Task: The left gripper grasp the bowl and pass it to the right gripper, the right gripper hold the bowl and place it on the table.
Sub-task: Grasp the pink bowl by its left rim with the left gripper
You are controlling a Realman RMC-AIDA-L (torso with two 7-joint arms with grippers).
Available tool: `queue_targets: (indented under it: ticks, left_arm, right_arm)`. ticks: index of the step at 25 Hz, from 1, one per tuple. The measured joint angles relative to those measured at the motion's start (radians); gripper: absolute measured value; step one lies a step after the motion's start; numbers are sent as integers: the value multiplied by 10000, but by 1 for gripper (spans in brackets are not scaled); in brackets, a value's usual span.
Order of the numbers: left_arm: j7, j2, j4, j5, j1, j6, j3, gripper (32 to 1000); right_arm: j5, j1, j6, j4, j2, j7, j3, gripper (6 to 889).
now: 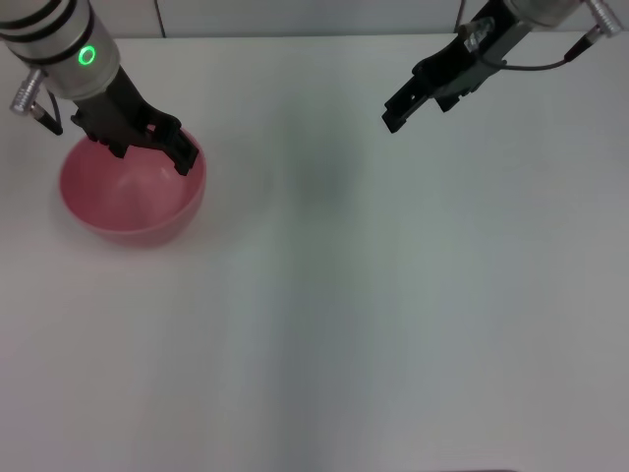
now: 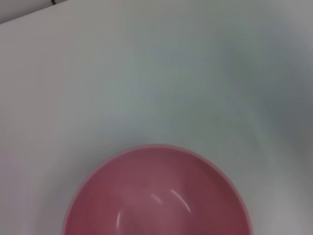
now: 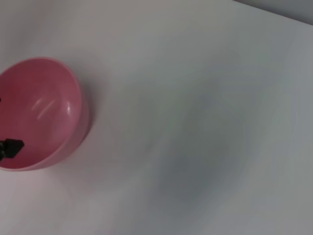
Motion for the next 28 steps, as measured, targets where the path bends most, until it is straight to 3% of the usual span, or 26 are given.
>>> queue_targets:
  ticks: [28]
  left_arm:
    - [-43, -6, 1, 0, 26, -41, 132, 843]
  right_arm:
    - [54, 93, 17, -1, 156, -110, -57, 860]
